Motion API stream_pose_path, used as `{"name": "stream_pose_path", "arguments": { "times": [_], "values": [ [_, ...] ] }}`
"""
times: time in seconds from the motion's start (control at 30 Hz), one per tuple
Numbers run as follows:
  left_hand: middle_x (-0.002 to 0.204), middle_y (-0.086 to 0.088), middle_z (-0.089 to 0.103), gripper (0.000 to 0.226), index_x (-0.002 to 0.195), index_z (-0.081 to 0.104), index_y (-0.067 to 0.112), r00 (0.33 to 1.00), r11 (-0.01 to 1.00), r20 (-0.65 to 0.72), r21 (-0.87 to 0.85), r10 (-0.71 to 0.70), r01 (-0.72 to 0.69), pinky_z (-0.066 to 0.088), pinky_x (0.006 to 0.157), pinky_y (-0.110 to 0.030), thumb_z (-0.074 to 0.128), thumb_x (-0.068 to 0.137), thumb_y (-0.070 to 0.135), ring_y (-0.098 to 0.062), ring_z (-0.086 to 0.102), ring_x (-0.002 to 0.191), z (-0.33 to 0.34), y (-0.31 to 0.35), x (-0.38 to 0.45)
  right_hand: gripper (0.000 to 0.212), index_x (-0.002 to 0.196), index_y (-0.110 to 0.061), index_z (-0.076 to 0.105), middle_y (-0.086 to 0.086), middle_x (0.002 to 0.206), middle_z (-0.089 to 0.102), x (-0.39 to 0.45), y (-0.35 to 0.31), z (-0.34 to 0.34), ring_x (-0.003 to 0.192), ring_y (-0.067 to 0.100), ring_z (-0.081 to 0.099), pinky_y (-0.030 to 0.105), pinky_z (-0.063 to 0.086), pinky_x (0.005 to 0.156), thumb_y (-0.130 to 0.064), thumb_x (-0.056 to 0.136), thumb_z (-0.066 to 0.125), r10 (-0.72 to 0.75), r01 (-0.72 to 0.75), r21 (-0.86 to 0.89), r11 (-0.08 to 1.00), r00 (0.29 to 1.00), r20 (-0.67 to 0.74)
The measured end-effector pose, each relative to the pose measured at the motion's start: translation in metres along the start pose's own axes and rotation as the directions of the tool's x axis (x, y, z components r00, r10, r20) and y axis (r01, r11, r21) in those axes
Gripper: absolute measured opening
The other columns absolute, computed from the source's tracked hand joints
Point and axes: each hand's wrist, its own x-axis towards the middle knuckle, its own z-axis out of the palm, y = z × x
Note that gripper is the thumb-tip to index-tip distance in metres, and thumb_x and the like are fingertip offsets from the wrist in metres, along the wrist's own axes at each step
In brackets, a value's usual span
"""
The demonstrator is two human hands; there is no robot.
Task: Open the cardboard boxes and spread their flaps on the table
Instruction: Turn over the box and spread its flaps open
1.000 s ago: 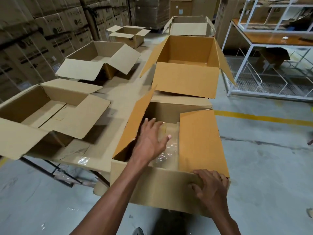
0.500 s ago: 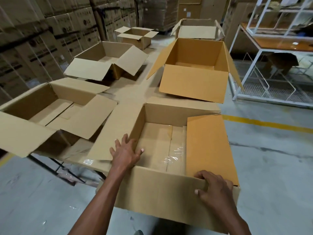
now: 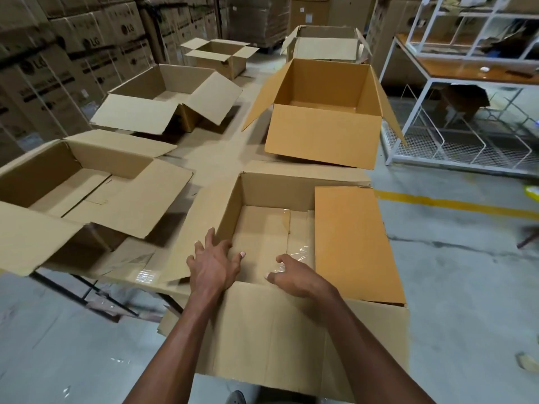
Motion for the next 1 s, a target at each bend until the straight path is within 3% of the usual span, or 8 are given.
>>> {"name": "stream_pose_path", "arguments": {
  "times": [0.07, 0.17, 0.33, 0.47, 0.6, 0.73, 0.83, 1.0],
  "values": [
    [0.168, -0.001, 0.013, 0.051, 0.134, 0.061, 0.032, 1.000, 1.000, -0.009, 0.008, 0.002, -0.002, 0.036, 0.109, -0.054, 0.050, 0.095, 0.063, -0.032, 0.032, 0.144, 0.002, -0.002, 0.000, 0.078, 0.150, -0.024, 0.036, 0.016, 0.166, 0.009, 0.010, -0.003, 0.005, 0.144, 0.039, 0.034, 0.044, 0.039, 0.111, -0.061, 0.086, 0.059, 0.077, -0.079, -0.025, 0.997, 0.995, -0.069],
    [0.168, -0.001, 0.015, 0.051, 0.131, 0.063, 0.031, 0.999, 1.000, -0.033, 0.008, 0.009, -0.008, 0.037, 0.109, -0.054, 0.049, 0.095, 0.064, -0.031, 0.033, 0.144, 0.003, -0.005, 0.000, 0.068, 0.146, -0.025, 0.042, 0.016, 0.166, -0.020, -0.003, -0.017, 0.003, 0.152, 0.043, 0.011, 0.049, 0.032, 0.117, -0.057, 0.089, 0.062, 0.024, -0.019, 0.019, 1.000, 0.963, -0.269],
    [0.168, -0.001, 0.015, 0.050, 0.130, 0.063, 0.031, 0.999, 1.000, -0.038, -0.005, 0.009, -0.010, 0.037, 0.110, -0.055, 0.050, 0.094, 0.064, -0.030, 0.033, 0.144, 0.005, -0.006, 0.002, 0.064, 0.146, -0.037, 0.040, 0.005, 0.166, -0.025, -0.049, -0.019, -0.042, 0.152, 0.044, -0.008, 0.060, 0.006, 0.119, -0.058, 0.090, 0.061, -0.074, 0.042, -0.071, 0.997, 0.824, -0.562],
    [0.167, -0.001, 0.019, 0.051, 0.130, 0.064, 0.029, 0.998, 0.999, -0.060, -0.041, 0.011, -0.014, 0.038, 0.109, -0.055, 0.051, 0.094, 0.063, -0.030, 0.034, 0.144, 0.005, -0.007, 0.000, 0.076, 0.149, -0.035, 0.033, 0.002, 0.167, -0.021, -0.056, 0.034, -0.080, 0.150, 0.046, -0.020, 0.069, -0.007, 0.114, -0.062, 0.085, 0.063, 0.115, -0.114, 0.050, 0.992, 0.679, -0.725],
    [0.166, -0.003, 0.025, 0.060, 0.141, 0.052, 0.027, 0.997, 0.994, -0.072, -0.110, 0.010, -0.018, 0.043, 0.104, -0.055, 0.056, 0.092, 0.061, -0.034, 0.044, 0.138, 0.005, -0.006, 0.002, 0.090, 0.154, -0.029, 0.021, 0.010, 0.168, -0.009, -0.047, 0.103, -0.099, 0.150, 0.053, -0.001, 0.067, 0.005, 0.118, -0.065, 0.084, 0.064, 0.377, -0.297, 0.233, 0.926, 0.684, -0.625],
    [0.164, -0.005, 0.029, 0.081, 0.157, 0.028, 0.027, 0.999, 0.973, -0.040, -0.232, 0.010, -0.019, 0.047, 0.103, -0.054, 0.061, 0.091, 0.059, -0.038, 0.050, 0.133, 0.005, -0.009, 0.005, 0.089, 0.153, -0.025, 0.025, 0.015, 0.154, 0.041, -0.043, 0.141, -0.096, 0.132, 0.042, 0.048, 0.052, 0.044, 0.104, -0.065, 0.084, 0.064, 0.406, -0.250, 0.359, 0.899, 0.782, -0.473],
    [0.161, -0.007, 0.037, 0.088, 0.160, 0.019, 0.024, 0.999, 0.954, -0.029, -0.301, -0.023, 0.013, 0.044, 0.104, -0.050, 0.063, 0.091, 0.055, -0.038, 0.050, 0.135, 0.001, -0.008, 0.004, 0.082, 0.150, -0.024, 0.033, 0.012, 0.144, 0.055, -0.047, 0.147, -0.085, 0.124, 0.038, 0.056, 0.047, 0.047, 0.098, -0.067, 0.086, 0.060, 0.358, -0.247, 0.277, 0.928, 0.798, -0.485],
    [0.155, -0.011, 0.046, 0.083, 0.158, 0.027, 0.022, 0.998, 0.956, 0.015, -0.288, -0.059, 0.060, 0.041, 0.108, -0.050, 0.061, 0.092, 0.058, -0.039, 0.050, 0.136, -0.005, -0.009, 0.003, 0.085, 0.150, -0.024, 0.032, 0.010, 0.139, 0.059, -0.055, 0.150, -0.066, 0.119, 0.039, 0.058, 0.048, 0.051, 0.096, -0.072, 0.085, 0.056, 0.330, -0.249, 0.218, 0.943, 0.774, -0.540]
  ]
}}
